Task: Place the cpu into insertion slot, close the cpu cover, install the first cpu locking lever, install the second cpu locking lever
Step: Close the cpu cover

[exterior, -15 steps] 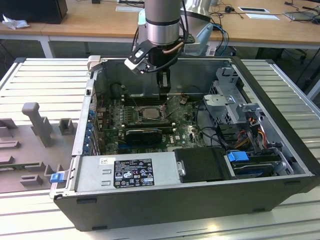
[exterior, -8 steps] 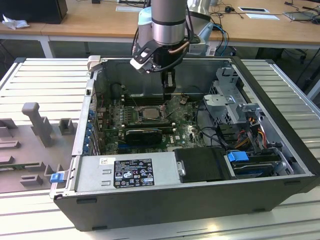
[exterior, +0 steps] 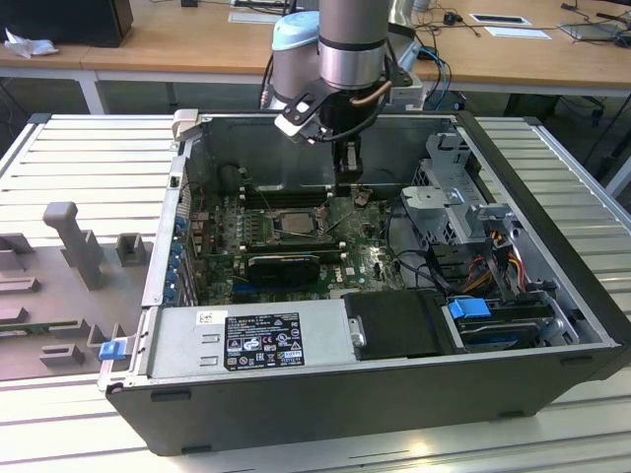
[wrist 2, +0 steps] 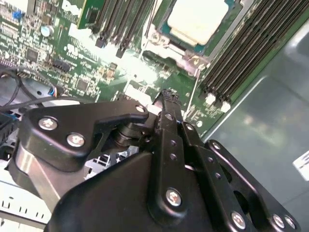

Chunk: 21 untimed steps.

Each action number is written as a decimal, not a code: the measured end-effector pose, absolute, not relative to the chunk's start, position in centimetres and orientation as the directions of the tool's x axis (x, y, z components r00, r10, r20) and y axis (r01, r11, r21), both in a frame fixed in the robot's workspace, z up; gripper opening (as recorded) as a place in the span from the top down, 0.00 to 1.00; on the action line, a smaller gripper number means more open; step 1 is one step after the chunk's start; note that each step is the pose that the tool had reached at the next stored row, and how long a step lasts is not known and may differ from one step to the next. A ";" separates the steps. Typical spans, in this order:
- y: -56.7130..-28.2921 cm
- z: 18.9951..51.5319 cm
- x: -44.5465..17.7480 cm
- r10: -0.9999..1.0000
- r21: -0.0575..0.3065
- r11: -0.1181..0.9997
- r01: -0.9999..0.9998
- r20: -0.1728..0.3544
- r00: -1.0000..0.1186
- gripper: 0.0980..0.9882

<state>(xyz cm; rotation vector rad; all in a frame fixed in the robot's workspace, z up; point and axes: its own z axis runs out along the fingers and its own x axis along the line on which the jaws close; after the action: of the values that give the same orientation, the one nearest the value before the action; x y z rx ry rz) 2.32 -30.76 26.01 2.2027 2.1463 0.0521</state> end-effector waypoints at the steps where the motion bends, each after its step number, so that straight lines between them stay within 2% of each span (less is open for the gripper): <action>1: -30.8 26.0 2.5 0.999 0.070 -0.025 0.997 -0.022 0.027 0.99; 14: -30.8 26.0 5.4 0.999 0.061 -0.025 0.998 -0.022 0.026 0.99; 21: -31.5 25.1 5.6 1.000 0.058 -0.020 0.998 -0.001 0.020 0.99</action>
<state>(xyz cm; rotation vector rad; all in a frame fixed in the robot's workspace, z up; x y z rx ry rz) 5.57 -31.49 25.14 2.2133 2.1694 0.0615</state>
